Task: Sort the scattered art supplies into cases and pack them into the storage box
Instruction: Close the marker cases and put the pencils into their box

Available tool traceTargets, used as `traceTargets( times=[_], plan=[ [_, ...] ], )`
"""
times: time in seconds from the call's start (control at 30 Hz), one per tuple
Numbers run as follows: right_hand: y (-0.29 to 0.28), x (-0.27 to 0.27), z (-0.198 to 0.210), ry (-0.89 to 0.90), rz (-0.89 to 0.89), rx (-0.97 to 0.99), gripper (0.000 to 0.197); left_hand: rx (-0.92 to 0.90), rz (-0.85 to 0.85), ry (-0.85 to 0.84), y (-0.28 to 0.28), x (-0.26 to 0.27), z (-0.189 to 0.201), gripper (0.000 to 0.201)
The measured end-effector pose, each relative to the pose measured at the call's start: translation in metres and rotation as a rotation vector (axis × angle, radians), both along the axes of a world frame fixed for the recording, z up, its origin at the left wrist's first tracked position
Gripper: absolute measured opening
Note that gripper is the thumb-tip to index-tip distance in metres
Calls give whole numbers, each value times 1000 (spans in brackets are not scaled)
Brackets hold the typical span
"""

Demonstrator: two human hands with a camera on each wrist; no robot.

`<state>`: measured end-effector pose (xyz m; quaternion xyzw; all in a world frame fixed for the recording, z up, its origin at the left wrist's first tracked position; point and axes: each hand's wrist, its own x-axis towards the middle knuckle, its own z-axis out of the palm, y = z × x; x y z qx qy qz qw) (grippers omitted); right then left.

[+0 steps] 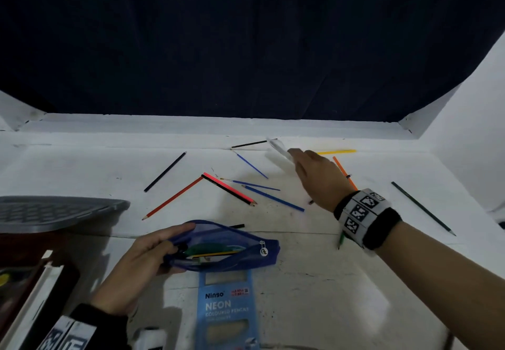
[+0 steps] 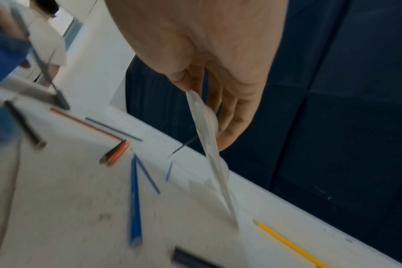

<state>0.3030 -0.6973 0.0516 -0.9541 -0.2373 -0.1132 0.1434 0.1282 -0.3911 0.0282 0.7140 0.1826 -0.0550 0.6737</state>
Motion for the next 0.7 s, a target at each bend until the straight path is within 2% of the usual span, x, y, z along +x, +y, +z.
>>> traceTargets(
  times=[0.07,0.17,0.33,0.43,0.53,0.7],
  plan=[
    [-4,-6,8,-15,-11,89,26,-2,-4,-9,-1,0,1,48],
    [-11,-25,13,-13,-6,118,24,-1,-18,-17,-2,0,2,48],
    [-26,-65,10,17,3,138,33,-3,-51,-36,-3,0,4,47],
    [-36,-94,2,56,6,247,38,-15,-79,-58,-3,-1,4,46],
    [-43,-125,-6,129,-39,327,52,-14,-109,-78,-3,-1,2,46],
    [-48,-170,-17,152,-14,305,62,-14,-164,-111,1,1,-4,46]
  ],
)
